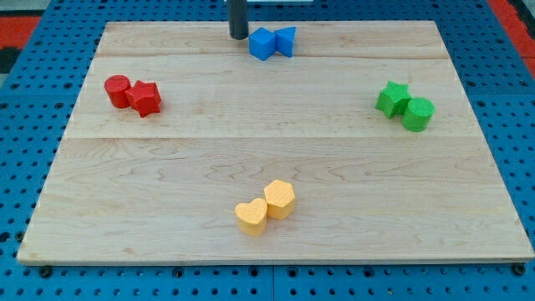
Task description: Move blue cube closer to the green star
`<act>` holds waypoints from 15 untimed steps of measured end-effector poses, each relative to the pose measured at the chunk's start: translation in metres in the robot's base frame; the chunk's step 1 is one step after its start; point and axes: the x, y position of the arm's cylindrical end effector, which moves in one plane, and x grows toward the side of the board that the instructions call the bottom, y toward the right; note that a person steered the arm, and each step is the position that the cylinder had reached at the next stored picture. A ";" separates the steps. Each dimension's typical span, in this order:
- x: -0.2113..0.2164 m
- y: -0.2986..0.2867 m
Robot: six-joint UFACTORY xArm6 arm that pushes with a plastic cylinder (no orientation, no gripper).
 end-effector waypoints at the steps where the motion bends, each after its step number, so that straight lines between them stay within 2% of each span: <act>1: 0.031 0.060; 2: 0.082 0.074; 3: 0.064 0.067; 4: 0.048 0.013; 5: 0.097 -0.010; 6: 0.131 0.020; 7: 0.145 0.054; 8: 0.128 0.004; 10: 0.117 0.102; 11: 0.107 0.128; 12: 0.079 0.137; 13: 0.085 0.179; 14: 0.078 0.183; 15: 0.006 0.213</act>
